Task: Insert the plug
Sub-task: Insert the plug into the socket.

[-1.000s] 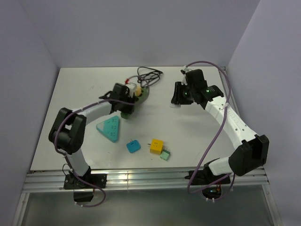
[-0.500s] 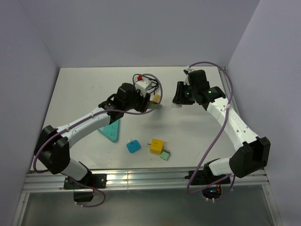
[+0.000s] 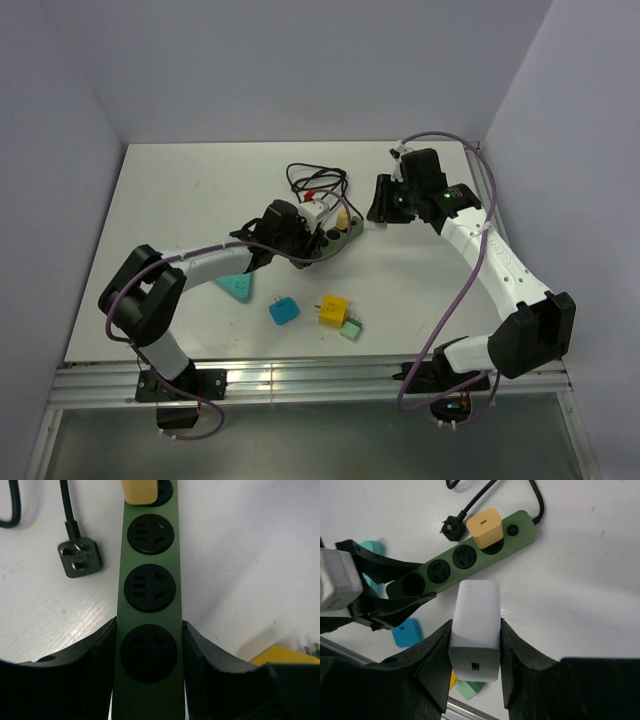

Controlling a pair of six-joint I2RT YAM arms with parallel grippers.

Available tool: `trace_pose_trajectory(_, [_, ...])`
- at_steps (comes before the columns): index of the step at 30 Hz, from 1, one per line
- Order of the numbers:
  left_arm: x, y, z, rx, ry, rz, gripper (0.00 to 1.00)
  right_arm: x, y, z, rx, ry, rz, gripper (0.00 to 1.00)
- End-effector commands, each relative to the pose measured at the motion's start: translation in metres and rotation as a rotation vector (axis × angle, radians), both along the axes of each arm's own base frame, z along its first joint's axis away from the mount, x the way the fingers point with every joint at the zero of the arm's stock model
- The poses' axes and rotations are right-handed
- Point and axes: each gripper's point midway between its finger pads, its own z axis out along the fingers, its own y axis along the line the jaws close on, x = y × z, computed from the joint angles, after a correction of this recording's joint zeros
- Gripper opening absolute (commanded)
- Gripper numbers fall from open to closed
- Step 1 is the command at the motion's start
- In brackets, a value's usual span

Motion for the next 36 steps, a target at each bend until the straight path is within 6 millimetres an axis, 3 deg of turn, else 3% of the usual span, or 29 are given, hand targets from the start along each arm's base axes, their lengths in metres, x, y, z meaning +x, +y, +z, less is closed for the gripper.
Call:
trace_pose_trajectory(1, [-0.017,-0.020,-0.006,-0.054,0.005,-0.129,0.00,0.005,0.007,0.019,0.019,-0.054,0.046,0.00])
trace_pose_trajectory(5, [-0.027,-0.024,-0.032,0.009,0.032,-0.185,0.00,0.003,0.022,0.009,-0.007,-0.026,0.099,0.00])
trace_pose_trajectory(11, [-0.034,-0.019,-0.052,0.093,-0.005,-0.238,0.00,-0.001,0.042,-0.017,-0.040,0.044,0.165,0.00])
trace_pose_trajectory(15, [-0.035,-0.020,-0.052,0.091,-0.058,-0.287,0.00,0.003,0.047,-0.033,-0.058,0.097,0.183,0.00])
trace_pose_trajectory(19, [-0.037,-0.022,-0.059,0.115,-0.057,-0.339,0.00,0.005,0.054,-0.038,-0.070,0.123,0.210,0.00])
trace_pose_trajectory(24, [-0.039,-0.026,-0.051,0.109,-0.117,-0.402,0.00,0.008,0.066,-0.047,-0.100,0.152,0.238,0.00])
trace_pose_trajectory(36, [-0.047,-0.026,-0.041,0.076,-0.211,-0.451,0.00,0.013,0.067,-0.061,-0.174,0.203,0.269,0.00])
